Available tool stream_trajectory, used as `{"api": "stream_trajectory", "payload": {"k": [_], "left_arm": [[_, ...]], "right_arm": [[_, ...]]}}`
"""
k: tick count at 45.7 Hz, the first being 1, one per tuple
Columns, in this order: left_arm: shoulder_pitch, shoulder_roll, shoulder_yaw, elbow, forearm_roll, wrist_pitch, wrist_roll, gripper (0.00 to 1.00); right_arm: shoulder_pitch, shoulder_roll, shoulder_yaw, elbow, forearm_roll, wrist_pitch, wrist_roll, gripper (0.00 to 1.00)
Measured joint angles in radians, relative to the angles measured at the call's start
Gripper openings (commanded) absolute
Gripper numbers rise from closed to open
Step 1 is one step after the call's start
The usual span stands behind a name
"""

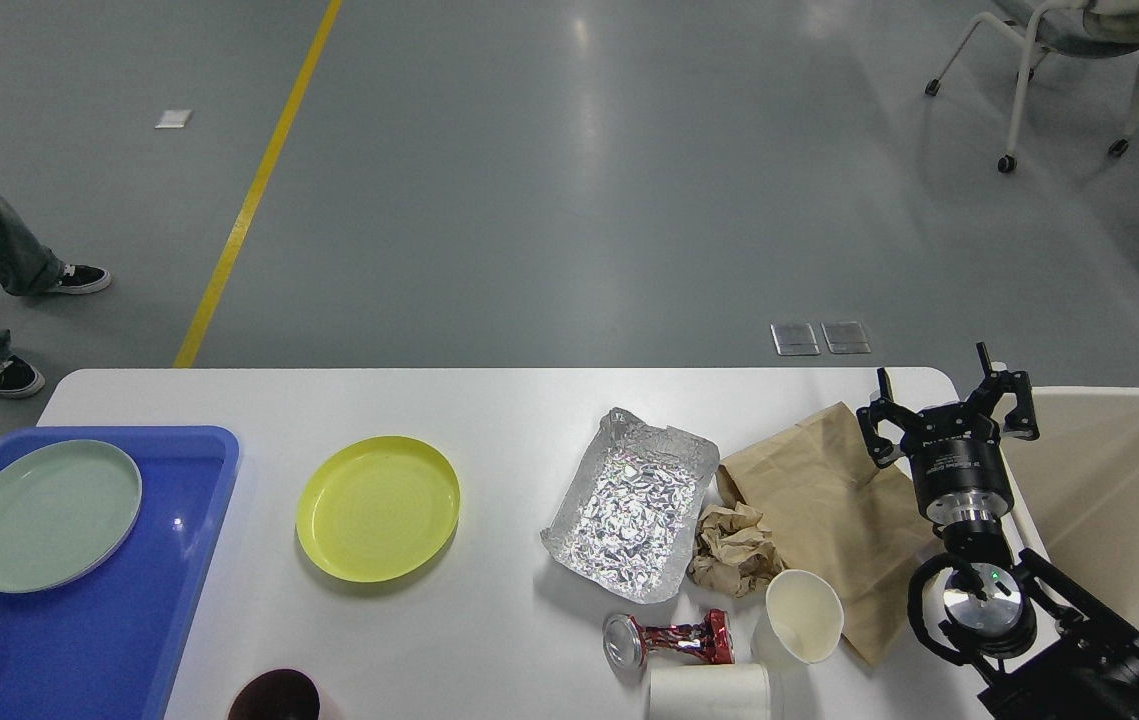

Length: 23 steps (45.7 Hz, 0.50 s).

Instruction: Tidy desktop

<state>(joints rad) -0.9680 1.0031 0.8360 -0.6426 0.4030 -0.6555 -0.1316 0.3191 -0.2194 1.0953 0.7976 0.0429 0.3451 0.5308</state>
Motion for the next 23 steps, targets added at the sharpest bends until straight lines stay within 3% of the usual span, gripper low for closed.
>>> {"api": "stream_trajectory", "payload": {"k": [2,5,14,23], "left_arm": [[0.000,-0.002,0.000,0.000,-0.002,0.000,0.002,0.39],[0.000,-0.004,0.000,-0.001,-0.005,0.000,0.002,0.48],[-0.004,-0.006,0.000,-0.006,-0.007,0.008,0.000,0.94],[-0.015,-0.006,0.001,-0.012,-0.008,0.001,-0.009,0.96]], "right_arm": [[0.000,0.000,0.000,0.000,0.000,0.000,0.000,1.00],[0.000,0.000,0.000,0.000,-0.001,0.000,0.000,1.00],[0.000,0.000,0.000,0.000,-0.001,0.000,0.000,1.00],[0.000,0.000,0.000,0.000,0.000,0.000,0.000,1.00]]}}
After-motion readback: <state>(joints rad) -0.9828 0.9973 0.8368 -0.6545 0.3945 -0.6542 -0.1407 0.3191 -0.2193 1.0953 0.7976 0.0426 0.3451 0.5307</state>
